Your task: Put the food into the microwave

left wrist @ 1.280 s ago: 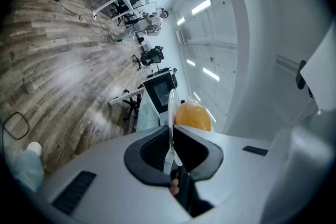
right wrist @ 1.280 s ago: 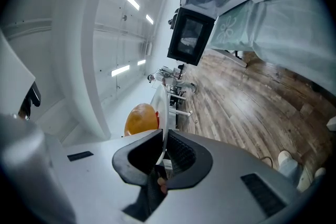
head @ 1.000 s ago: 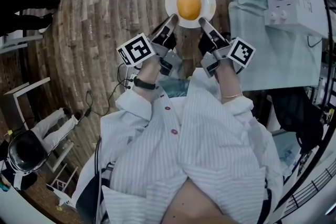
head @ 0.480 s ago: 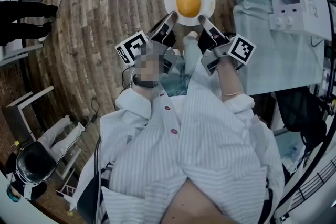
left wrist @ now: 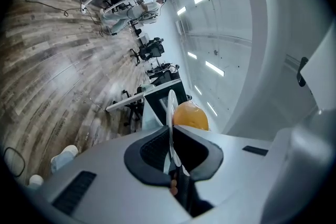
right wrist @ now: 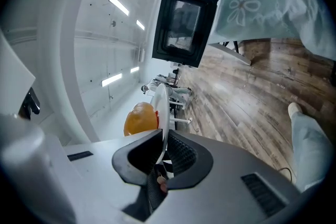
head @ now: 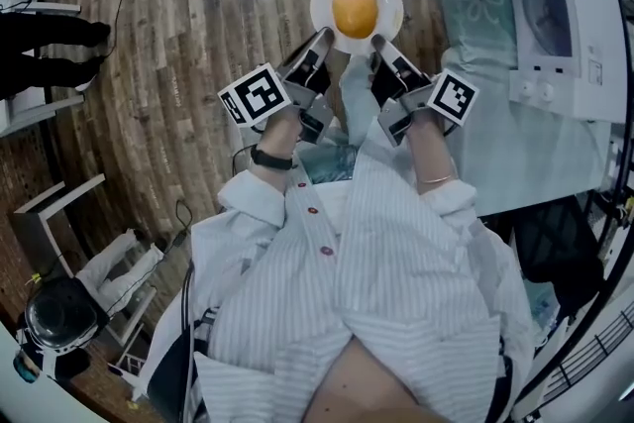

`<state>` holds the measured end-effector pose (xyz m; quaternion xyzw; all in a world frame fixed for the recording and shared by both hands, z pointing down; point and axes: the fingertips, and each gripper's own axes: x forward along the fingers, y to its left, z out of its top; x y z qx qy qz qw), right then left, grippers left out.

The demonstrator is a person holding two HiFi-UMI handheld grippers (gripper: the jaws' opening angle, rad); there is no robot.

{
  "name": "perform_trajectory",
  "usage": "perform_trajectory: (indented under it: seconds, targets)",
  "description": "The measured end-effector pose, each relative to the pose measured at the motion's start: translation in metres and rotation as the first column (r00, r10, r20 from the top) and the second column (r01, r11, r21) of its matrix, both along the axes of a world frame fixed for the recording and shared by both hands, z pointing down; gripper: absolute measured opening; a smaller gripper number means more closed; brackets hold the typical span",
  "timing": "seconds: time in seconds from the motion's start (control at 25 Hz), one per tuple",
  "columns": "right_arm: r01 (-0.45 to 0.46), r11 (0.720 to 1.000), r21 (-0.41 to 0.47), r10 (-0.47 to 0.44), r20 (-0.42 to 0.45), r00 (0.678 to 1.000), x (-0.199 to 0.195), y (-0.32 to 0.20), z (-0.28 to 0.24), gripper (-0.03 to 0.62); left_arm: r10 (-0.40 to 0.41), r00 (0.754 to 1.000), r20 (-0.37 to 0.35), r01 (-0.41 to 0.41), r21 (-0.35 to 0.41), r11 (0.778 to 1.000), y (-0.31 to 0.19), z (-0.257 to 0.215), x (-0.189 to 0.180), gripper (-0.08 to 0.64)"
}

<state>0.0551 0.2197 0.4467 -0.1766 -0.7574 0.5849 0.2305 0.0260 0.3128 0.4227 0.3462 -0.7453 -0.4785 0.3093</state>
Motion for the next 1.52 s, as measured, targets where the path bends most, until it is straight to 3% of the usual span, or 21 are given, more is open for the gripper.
perform_trajectory:
  seconds: [0.32,0.56,0.92,1.12,1.32,1.52]
  targets:
    - [-0.020,0.999,-0.029,0.019,-0.034,0.999,-0.086,-0.046,-0.002,0.044,0.015,1.000,-0.014,-0.015,0.003,1.000,-0.046,-0.006,-0.088,0.028]
    - [-0.079,0.996,-0.039,0.077,-0.061,0.995,-0.142,-0.110,-0.006,0.044,0.080,0.996,-0.032,-0.080,-0.008,0.997,-0.113,-0.010,-0.150,0.028]
    - [-0.199,0.980,-0.031,0.196,-0.068,0.978,-0.155,-0.155,-0.008,0.044,0.216,0.976,-0.030,-0.216,-0.012,0.976,-0.164,-0.012,-0.174,0.028]
    - [-0.328,0.943,-0.050,0.323,-0.086,0.943,-0.144,-0.223,0.006,0.044,0.348,0.936,-0.049,-0.349,-0.031,0.936,-0.239,0.001,-0.174,0.028]
    - [-0.426,0.903,-0.050,0.421,-0.088,0.903,-0.127,-0.256,0.004,0.044,0.442,0.896,-0.048,-0.443,-0.028,0.896,-0.278,-0.001,-0.165,0.028]
    - [-0.552,0.832,-0.060,0.545,-0.097,0.833,-0.101,-0.290,0.006,0.044,0.564,0.825,-0.048,-0.565,-0.032,0.824,-0.323,0.001,-0.148,0.028]
